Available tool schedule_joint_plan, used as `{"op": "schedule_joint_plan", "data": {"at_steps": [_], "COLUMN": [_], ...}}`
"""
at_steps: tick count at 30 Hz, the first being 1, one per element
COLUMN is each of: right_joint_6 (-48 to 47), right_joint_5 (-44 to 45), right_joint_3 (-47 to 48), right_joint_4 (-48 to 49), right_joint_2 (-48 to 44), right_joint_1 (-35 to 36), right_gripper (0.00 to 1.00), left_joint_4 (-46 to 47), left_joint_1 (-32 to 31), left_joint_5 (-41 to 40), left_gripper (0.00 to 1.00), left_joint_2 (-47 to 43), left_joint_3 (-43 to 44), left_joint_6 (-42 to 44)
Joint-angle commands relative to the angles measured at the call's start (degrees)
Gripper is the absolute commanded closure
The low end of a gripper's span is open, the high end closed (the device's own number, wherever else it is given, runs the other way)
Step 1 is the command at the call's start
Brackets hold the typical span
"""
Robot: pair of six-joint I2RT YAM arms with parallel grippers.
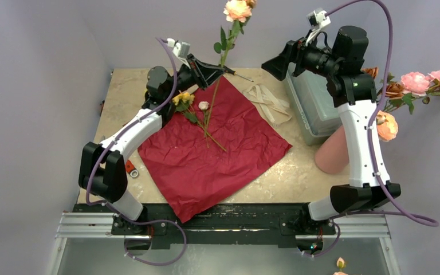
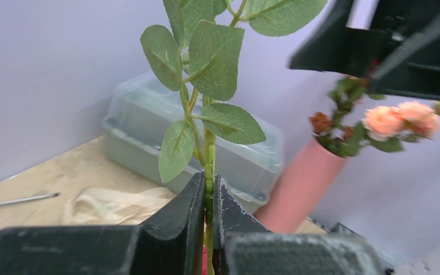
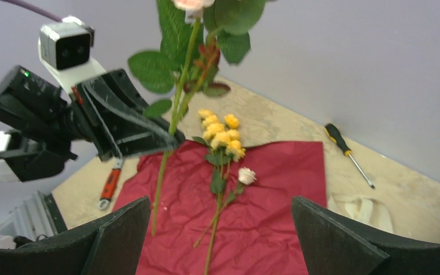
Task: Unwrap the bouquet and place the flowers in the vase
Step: Pick up the fake flower from the wrapping paper.
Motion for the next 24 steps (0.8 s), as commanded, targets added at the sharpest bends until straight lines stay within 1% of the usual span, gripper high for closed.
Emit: {"op": "schedule_joint_plan", "data": {"at_steps": [1, 6, 9, 12, 15, 19, 20, 23, 24], "right_joint_6": [7.5, 12.0, 13.1, 14.1, 15.4, 17.0, 17.5, 18.5, 18.4], "right_joint_5": [-6.4, -10.7, -12.1, -12.5, -12.7, -12.7, -12.8, -13.6, -13.9], "right_joint_3": [0.8, 0.4, 0.4, 0.2, 0.3, 0.0, -0.2, 0.1, 0.2], "right_joint_4": [10.3, 15.5, 16.5, 17.3, 18.4, 19.4, 19.9, 20.6, 20.5], "right_joint_2": [0.6, 1.5, 2.1, 2.5, 2.5, 2.6, 2.6, 2.7, 2.7], "right_joint_1": [1.3, 2.6, 3.1, 3.2, 3.2, 3.2, 3.2, 3.3, 3.3], "right_gripper": [0.03, 0.02, 0.03, 0.07, 0.13, 0.26, 0.32, 0.51, 0.65], "left_joint_4": [11.3, 11.4, 12.7, 13.9, 14.7, 16.2, 16.2, 16.3, 16.0], "left_joint_1": [-3.5, -6.3, -7.4, -8.4, -8.6, -9.0, -9.0, -9.2, -9.1], "left_joint_5": [8.4, 10.0, 11.6, 11.8, 12.4, 13.2, 13.5, 13.7, 13.7], "left_gripper": [1.00, 1.00, 1.00, 1.00, 1.00, 1.00, 1.00, 1.00, 1.00], "left_joint_2": [-1.2, -0.7, 0.0, 0.5, 1.1, 1.6, 1.7, 2.0, 2.1], "left_joint_3": [1.1, 2.4, 2.7, 2.9, 3.4, 3.7, 3.8, 3.8, 3.9], "left_joint_6": [-5.1, -4.9, -5.0, -5.3, -5.8, -6.8, -6.8, -7.2, -7.2]}}
